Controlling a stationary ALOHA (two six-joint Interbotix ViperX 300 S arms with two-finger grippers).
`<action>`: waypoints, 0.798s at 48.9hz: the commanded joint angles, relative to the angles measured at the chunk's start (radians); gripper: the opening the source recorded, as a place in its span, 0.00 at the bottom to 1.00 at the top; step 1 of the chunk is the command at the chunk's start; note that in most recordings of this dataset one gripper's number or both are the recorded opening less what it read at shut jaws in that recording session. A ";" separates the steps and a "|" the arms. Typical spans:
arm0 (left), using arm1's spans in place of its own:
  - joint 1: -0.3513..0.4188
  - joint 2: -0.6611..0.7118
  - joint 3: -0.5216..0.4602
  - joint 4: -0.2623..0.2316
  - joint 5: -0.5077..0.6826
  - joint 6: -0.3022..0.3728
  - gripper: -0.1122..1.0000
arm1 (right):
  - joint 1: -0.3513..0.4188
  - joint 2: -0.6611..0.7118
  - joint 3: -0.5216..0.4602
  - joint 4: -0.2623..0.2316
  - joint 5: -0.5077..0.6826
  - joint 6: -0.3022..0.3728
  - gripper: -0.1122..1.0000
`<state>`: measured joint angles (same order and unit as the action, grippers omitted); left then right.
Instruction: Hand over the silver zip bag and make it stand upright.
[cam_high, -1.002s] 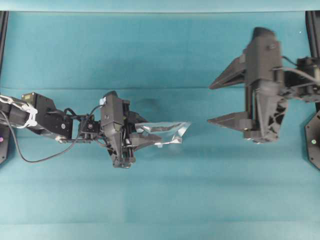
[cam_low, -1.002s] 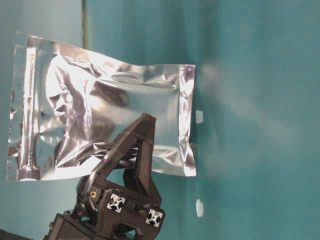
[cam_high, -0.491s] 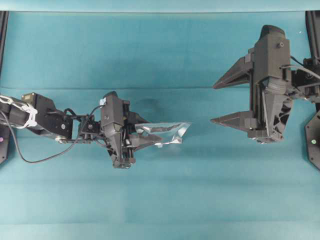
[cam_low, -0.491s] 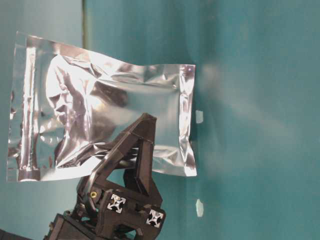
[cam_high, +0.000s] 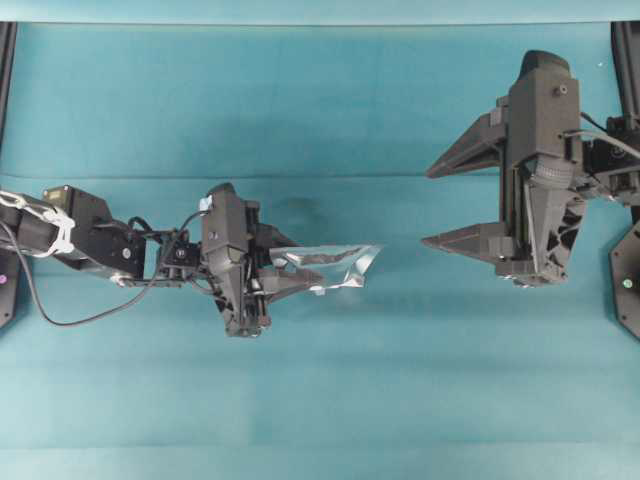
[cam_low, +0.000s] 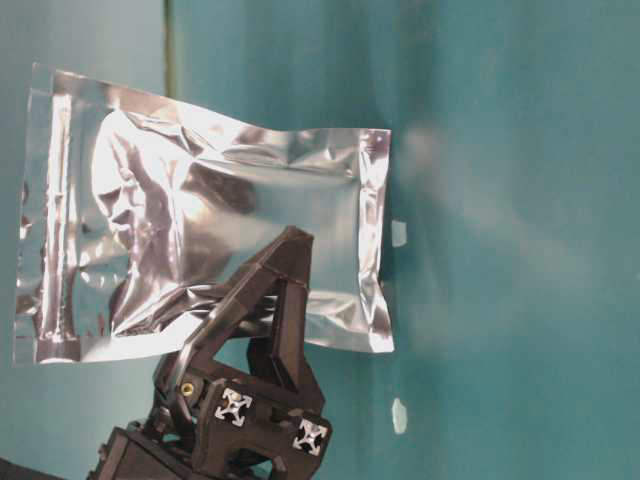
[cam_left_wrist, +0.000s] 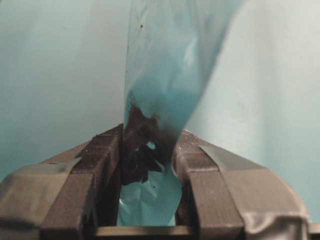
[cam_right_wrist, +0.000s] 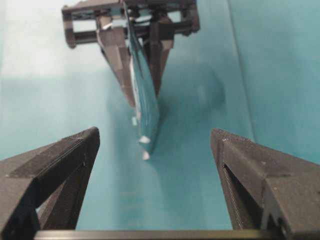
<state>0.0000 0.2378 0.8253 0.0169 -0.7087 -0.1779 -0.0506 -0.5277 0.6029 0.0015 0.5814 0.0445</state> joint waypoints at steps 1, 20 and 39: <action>-0.012 -0.006 -0.008 0.003 -0.002 -0.002 0.37 | 0.003 -0.012 -0.006 -0.002 -0.008 0.009 0.90; -0.012 -0.006 -0.008 0.003 -0.002 -0.002 0.37 | 0.003 -0.012 0.002 0.000 -0.006 0.009 0.90; -0.012 -0.006 -0.008 0.003 0.006 -0.002 0.37 | 0.003 -0.012 0.005 -0.002 -0.008 0.009 0.90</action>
<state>-0.0015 0.2378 0.8237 0.0184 -0.7041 -0.1764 -0.0491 -0.5277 0.6167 0.0015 0.5814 0.0445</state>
